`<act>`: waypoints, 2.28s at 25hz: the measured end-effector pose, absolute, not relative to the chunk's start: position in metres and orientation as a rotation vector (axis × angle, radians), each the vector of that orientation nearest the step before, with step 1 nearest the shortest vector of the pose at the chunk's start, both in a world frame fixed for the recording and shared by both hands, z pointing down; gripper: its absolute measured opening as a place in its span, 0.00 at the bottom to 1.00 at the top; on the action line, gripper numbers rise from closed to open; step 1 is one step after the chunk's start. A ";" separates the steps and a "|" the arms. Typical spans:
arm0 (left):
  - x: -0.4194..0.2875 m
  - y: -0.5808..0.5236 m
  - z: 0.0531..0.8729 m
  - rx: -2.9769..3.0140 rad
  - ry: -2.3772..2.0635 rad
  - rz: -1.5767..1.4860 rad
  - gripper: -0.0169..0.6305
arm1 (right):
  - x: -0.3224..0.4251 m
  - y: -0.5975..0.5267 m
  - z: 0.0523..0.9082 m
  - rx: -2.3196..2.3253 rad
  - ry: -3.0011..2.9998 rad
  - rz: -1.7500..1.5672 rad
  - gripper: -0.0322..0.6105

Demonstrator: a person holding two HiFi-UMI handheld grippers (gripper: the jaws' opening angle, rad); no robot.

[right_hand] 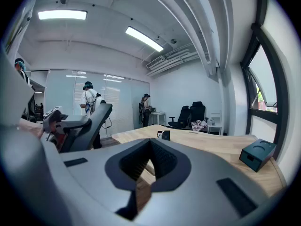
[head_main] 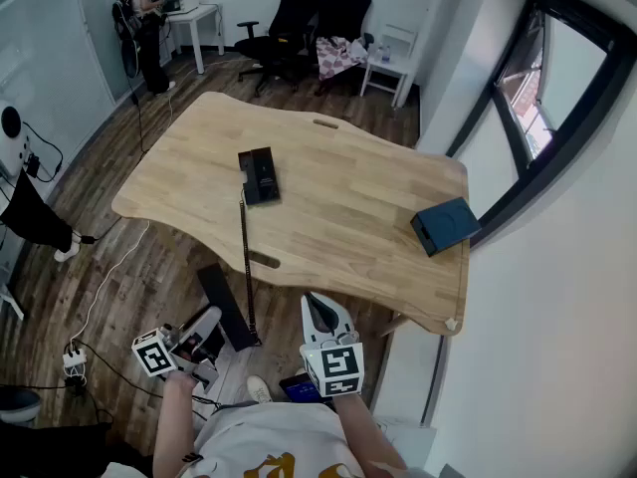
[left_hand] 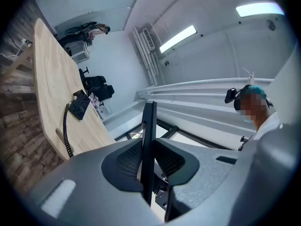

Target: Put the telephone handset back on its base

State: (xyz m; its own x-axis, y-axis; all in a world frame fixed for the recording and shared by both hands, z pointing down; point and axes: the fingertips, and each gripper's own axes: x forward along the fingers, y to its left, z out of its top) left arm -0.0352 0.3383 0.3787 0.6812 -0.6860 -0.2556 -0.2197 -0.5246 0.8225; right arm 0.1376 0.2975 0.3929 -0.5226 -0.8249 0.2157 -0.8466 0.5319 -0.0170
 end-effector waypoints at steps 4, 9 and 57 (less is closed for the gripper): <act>-0.029 0.338 0.377 2.079 -0.689 -0.732 0.14 | 0.144 0.298 0.392 1.427 -2.589 0.181 0.06; -0.020 0.336 0.378 2.080 -0.691 -0.710 0.14 | 0.153 0.297 0.391 1.439 -2.603 0.196 0.06; -0.091 0.014 0.436 1.968 -0.605 -0.685 0.14 | 0.109 0.009 0.444 1.645 -2.474 0.347 0.06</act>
